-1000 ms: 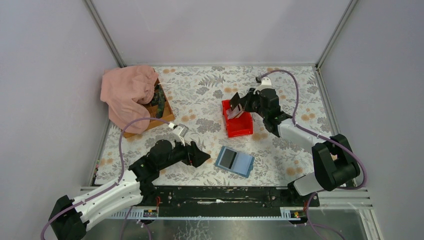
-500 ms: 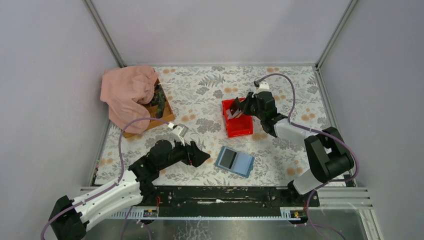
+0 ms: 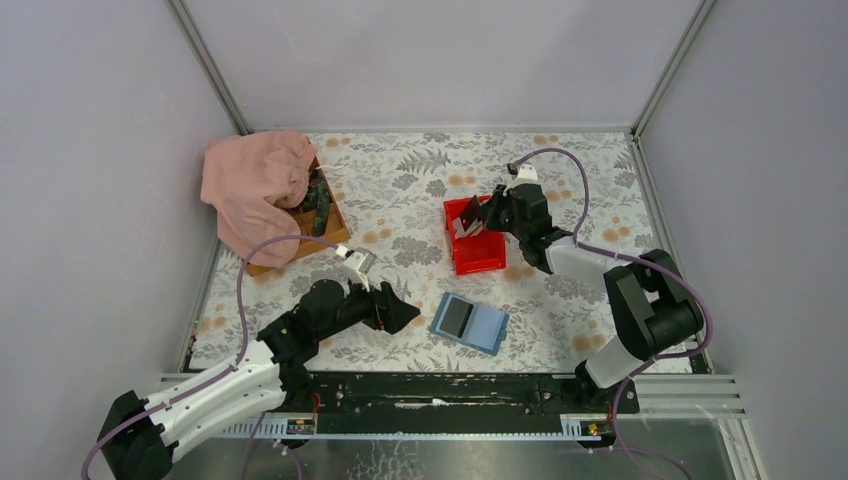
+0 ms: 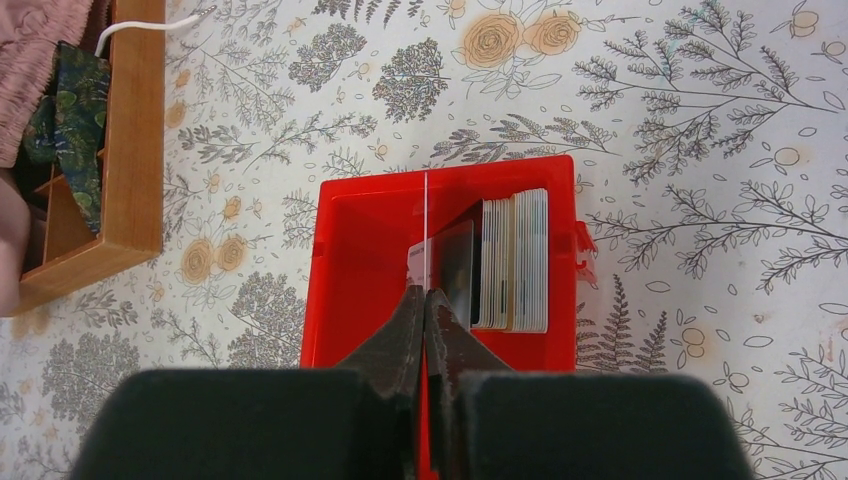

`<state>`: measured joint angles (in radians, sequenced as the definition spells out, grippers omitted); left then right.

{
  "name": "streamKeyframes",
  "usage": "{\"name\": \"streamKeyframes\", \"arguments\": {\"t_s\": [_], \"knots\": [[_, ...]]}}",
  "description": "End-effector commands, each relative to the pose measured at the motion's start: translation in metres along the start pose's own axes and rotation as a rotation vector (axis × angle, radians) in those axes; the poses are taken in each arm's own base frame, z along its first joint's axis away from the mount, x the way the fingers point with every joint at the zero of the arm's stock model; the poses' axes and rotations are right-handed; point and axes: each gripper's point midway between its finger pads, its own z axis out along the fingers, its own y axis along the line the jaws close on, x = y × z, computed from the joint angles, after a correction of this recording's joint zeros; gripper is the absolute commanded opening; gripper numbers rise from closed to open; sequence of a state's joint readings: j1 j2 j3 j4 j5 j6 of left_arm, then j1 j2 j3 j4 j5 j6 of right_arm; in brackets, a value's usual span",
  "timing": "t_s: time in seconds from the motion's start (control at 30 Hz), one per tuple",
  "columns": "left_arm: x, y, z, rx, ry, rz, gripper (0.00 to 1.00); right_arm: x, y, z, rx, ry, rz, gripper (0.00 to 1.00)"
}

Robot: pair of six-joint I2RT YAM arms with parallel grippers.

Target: Take the credit cards out of the card holder

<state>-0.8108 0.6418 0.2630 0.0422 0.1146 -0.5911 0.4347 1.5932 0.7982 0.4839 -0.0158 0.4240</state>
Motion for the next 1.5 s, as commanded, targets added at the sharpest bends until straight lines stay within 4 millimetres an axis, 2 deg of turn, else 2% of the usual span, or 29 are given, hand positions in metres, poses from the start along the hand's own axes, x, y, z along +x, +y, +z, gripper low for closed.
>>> {"name": "streamKeyframes", "arguments": {"t_s": [0.0,0.03,0.07,0.23,0.37,0.47,0.6,0.7,0.83,0.93,1.03,1.13,1.2,1.27,1.37,1.47], "knots": [[-0.002,0.003,-0.001,-0.014,-0.011,0.016,0.93,-0.022,0.005,0.003,-0.010,-0.077,0.002,0.08],[-0.001,0.004,-0.001,-0.015,-0.009,0.015,0.93,-0.022,0.006,0.002,-0.019,-0.077,-0.004,0.21],[-0.001,0.004,-0.001,-0.014,-0.009,0.016,0.93,-0.022,0.007,0.002,-0.026,-0.076,-0.008,0.25],[-0.001,0.003,0.000,-0.009,-0.008,0.015,0.94,-0.026,0.007,-0.002,-0.023,-0.085,-0.024,0.37],[-0.002,0.001,0.002,0.002,-0.012,0.012,0.94,-0.031,0.010,-0.011,-0.028,-0.100,-0.035,0.38],[0.000,0.001,0.003,0.010,-0.012,0.008,0.94,-0.037,0.010,-0.024,-0.026,-0.121,-0.043,0.38],[0.005,0.000,0.010,0.031,-0.003,-0.008,0.92,-0.038,0.014,-0.052,-0.041,-0.132,-0.035,0.38],[0.013,-0.006,0.017,0.076,0.012,-0.030,0.83,-0.028,0.015,-0.076,-0.065,-0.127,0.010,0.38],[0.028,-0.017,0.029,0.111,0.057,-0.023,0.71,0.006,0.019,-0.106,-0.137,-0.105,0.064,0.36],[0.037,-0.024,0.041,0.118,0.083,-0.008,0.52,0.052,0.012,-0.123,-0.153,-0.028,0.096,0.35],[0.039,-0.026,0.051,0.120,0.085,-0.011,0.38,0.093,0.021,-0.139,-0.191,0.042,0.105,0.32],[0.038,-0.024,0.058,0.104,0.080,-0.008,0.12,0.127,0.032,-0.155,-0.238,0.091,0.134,0.23],[0.037,-0.023,0.061,0.091,0.081,-0.006,0.02,0.142,0.041,-0.166,-0.280,0.118,0.161,0.08],[0.035,-0.021,0.063,0.078,0.081,0.002,0.00,0.152,0.050,-0.177,-0.322,0.134,0.177,0.00],[0.034,-0.018,0.065,0.057,0.081,0.011,0.00,0.161,0.059,-0.189,-0.346,0.166,0.152,0.00],[0.031,-0.016,0.068,0.040,0.082,0.011,0.01,0.180,0.065,-0.198,-0.358,0.239,0.108,0.00]]}}
